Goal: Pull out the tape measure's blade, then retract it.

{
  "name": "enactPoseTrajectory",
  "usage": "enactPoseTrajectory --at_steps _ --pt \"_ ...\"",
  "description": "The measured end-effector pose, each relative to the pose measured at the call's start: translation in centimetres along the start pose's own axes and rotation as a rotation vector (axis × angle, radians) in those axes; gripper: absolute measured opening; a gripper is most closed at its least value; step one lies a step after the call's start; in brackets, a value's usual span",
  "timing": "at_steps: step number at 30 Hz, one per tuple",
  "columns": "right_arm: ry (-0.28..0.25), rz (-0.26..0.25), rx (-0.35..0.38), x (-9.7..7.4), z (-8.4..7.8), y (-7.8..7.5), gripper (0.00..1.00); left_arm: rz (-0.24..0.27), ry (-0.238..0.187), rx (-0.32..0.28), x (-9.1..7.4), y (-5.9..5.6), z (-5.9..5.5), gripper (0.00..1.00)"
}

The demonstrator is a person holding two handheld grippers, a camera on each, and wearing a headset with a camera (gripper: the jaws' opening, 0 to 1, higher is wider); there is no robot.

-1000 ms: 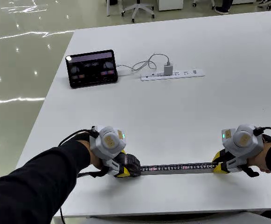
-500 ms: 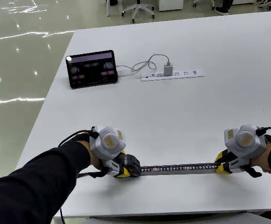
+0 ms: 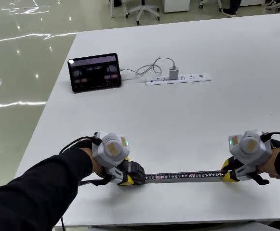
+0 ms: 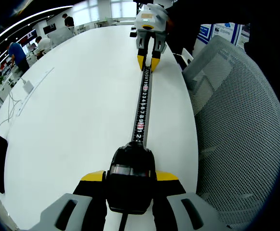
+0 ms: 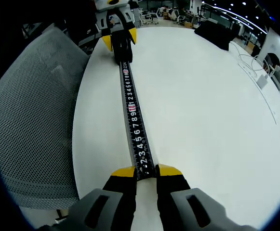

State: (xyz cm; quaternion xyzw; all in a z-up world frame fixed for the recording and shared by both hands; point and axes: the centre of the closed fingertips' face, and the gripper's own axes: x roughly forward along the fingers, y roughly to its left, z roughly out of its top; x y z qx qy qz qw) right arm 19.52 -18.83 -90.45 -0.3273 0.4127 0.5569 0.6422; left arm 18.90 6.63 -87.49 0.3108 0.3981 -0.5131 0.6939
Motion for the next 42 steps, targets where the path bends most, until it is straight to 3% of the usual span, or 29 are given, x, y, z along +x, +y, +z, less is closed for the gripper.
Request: enactPoseTrajectory --at_steps 6,12,17,21,25,27,30,37,42 --pt "0.020 0.010 -0.011 0.0 0.0 0.0 0.12 0.001 -0.003 0.001 0.0 0.0 0.0 0.32" --pt "0.056 0.019 -0.070 0.1 0.0 0.2 0.12 -0.005 -0.003 0.002 0.0 0.1 0.0 0.32" --pt "0.045 -0.021 -0.062 -0.1 0.0 -0.2 0.14 -0.004 -0.004 0.002 0.0 0.1 0.0 0.32" --pt "0.030 -0.028 -0.050 -0.4 0.0 -0.2 0.28 -0.003 -0.006 0.003 0.0 0.0 0.0 0.32" --pt "0.021 -0.033 -0.041 -0.8 0.0 -0.2 0.34 -0.006 -0.007 0.004 0.0 0.0 0.1 0.33" --pt "0.016 -0.033 -0.038 -0.8 0.0 -0.1 0.38 -0.006 -0.020 0.036 0.0 0.1 0.2 0.33" --pt "0.026 -0.033 -0.051 -0.8 -0.1 0.1 0.45 0.000 -0.040 0.014 -0.1 0.1 0.2 0.33" --pt "0.017 -0.023 -0.037 -0.9 0.1 0.3 0.51 0.020 -0.050 0.043 -0.1 0.1 0.3 0.34" --pt "-0.015 -0.031 -0.009 -1.1 0.6 0.3 0.57 0.056 -0.046 -0.021 -0.5 0.8 -0.4 0.40"
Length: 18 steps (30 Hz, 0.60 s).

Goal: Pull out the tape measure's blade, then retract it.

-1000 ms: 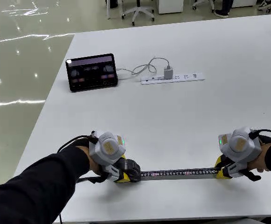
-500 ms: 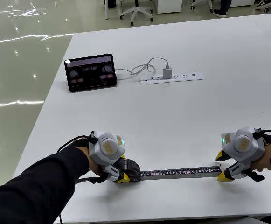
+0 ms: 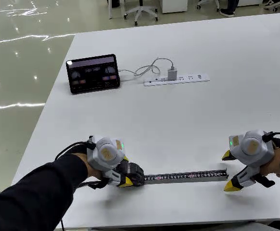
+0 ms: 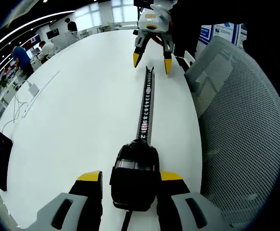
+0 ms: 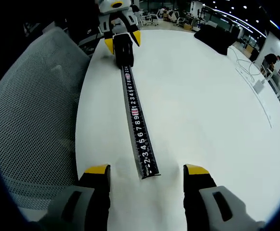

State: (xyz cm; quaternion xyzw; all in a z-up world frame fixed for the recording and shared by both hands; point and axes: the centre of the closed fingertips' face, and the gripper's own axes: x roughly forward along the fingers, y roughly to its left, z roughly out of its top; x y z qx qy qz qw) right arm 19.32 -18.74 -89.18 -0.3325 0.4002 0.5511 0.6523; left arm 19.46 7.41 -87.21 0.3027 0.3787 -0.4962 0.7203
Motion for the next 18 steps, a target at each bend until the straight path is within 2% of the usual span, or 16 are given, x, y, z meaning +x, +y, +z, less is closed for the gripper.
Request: enactPoseTrajectory --at_steps 4,5,7,8,9,15,16,17,18 --pt "-0.026 0.001 0.032 -0.2 0.3 0.1 0.61 -0.003 -0.044 -0.036 -0.5 0.2 0.1 0.52" --pt "-0.029 -0.003 0.029 -0.3 0.4 0.1 0.62 0.016 -0.068 -0.045 -0.8 0.5 0.3 0.56" --pt "-0.033 -0.003 0.032 -0.3 0.5 0.2 0.63 -0.002 -0.106 -0.098 -1.0 0.2 0.7 0.68" --pt "-0.034 -0.003 0.034 -0.3 0.5 0.2 0.64 0.002 -0.098 -0.098 -1.1 0.3 0.5 0.77" --pt "-0.035 -0.003 0.034 -0.3 0.5 0.3 0.64 0.003 -0.095 -0.110 -1.1 0.4 0.4 0.80" --pt "-0.049 -0.011 0.057 -0.3 0.6 0.3 0.70 0.002 -0.105 -0.170 -1.2 0.2 0.0 0.85" --pt "-0.048 -0.014 0.061 -0.3 0.5 0.3 0.71 0.011 -0.109 -0.173 -1.2 0.4 0.0 0.86" --pt "-0.050 -0.018 0.067 -0.3 0.5 0.3 0.73 0.054 -0.110 -0.186 -1.3 1.1 -0.1 0.92" --pt "-0.052 -0.020 0.070 -0.3 0.6 0.3 0.76 0.058 -0.114 -0.195 -1.2 1.2 -0.2 0.98"
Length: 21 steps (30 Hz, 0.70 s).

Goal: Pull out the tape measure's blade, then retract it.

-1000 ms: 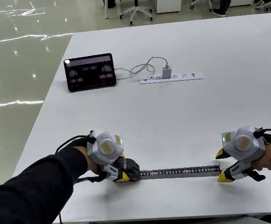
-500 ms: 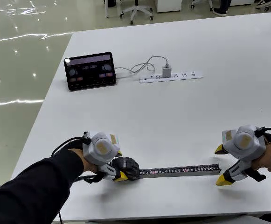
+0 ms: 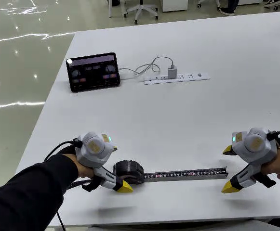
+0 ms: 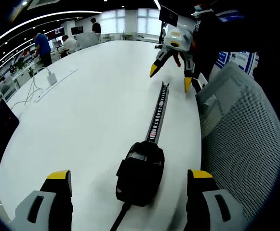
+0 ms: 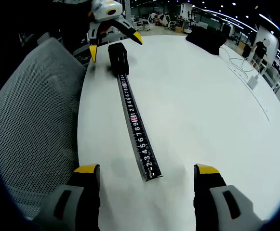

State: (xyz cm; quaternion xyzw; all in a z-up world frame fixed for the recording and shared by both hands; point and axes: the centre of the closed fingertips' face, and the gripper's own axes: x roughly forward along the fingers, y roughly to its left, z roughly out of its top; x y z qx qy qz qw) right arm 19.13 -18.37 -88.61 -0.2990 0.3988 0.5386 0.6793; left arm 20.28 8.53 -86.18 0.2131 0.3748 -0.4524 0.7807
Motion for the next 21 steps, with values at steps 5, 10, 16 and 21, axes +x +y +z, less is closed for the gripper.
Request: enactPoseTrajectory --at_steps 5,10,16,21 --pt "-0.029 -0.047 0.007 -0.1 0.5 -0.8 0.95 0.071 -0.001 -0.029 -0.5 1.6 -0.2 1.00" --pt "-0.034 -0.075 0.029 -0.2 0.4 -1.5 1.00 0.074 -0.022 -0.070 -0.9 1.8 -0.1 1.00" --pt "-0.033 -0.077 0.044 -0.1 0.2 -1.4 1.00 0.097 -0.014 -0.107 -1.0 2.1 -0.5 1.00" --pt "-0.077 -0.115 0.081 -0.4 0.4 -1.3 1.00 0.126 -0.053 -0.169 -1.2 2.2 -0.5 1.00"
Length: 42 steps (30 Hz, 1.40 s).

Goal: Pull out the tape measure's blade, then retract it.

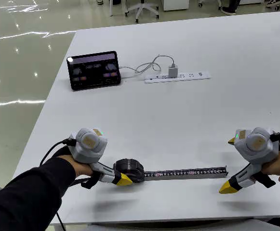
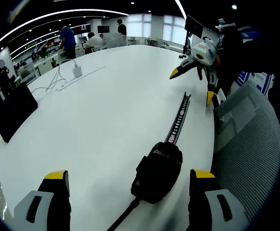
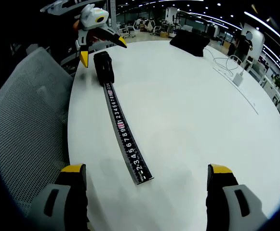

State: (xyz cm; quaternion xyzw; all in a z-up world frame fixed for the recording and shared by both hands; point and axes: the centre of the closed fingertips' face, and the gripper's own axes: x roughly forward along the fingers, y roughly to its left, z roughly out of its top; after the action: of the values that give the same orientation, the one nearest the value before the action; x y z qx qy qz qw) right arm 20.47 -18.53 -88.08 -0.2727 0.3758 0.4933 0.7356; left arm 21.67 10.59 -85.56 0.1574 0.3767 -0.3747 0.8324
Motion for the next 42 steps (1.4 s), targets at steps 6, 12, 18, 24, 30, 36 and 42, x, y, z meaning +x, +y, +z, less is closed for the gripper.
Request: enactPoseTrajectory --at_steps 6,12,18,24,30,36,42 --pt "-0.135 -0.099 0.054 -1.1 1.1 0.0 1.00 0.064 -0.092 -0.102 -0.9 0.6 0.1 1.00" --pt "-0.201 -0.161 0.126 -2.7 1.0 -0.1 1.00 0.115 -0.139 -0.167 -1.9 1.0 -1.3 1.00" --pt "-0.223 -0.199 0.152 -4.5 0.2 0.6 1.00 0.135 -0.162 -0.192 -3.2 0.5 -3.0 1.00" --pt "-0.228 -0.245 0.199 -6.3 -1.9 1.0 1.00 0.198 -0.241 -0.228 -5.1 1.2 -3.5 1.00" --pt "-0.220 -0.280 0.244 -7.4 -4.4 1.3 1.00 0.205 -0.242 -0.257 -6.1 0.8 -4.3 1.00" --pt "-0.237 -0.314 0.296 -8.9 -5.5 2.1 1.00 0.216 -0.226 -0.245 -7.1 0.2 -5.2 1.00" --pt "-0.237 -0.313 0.297 -9.8 -6.0 2.7 1.00 0.222 -0.235 -0.264 -7.8 0.0 -5.4 1.00"
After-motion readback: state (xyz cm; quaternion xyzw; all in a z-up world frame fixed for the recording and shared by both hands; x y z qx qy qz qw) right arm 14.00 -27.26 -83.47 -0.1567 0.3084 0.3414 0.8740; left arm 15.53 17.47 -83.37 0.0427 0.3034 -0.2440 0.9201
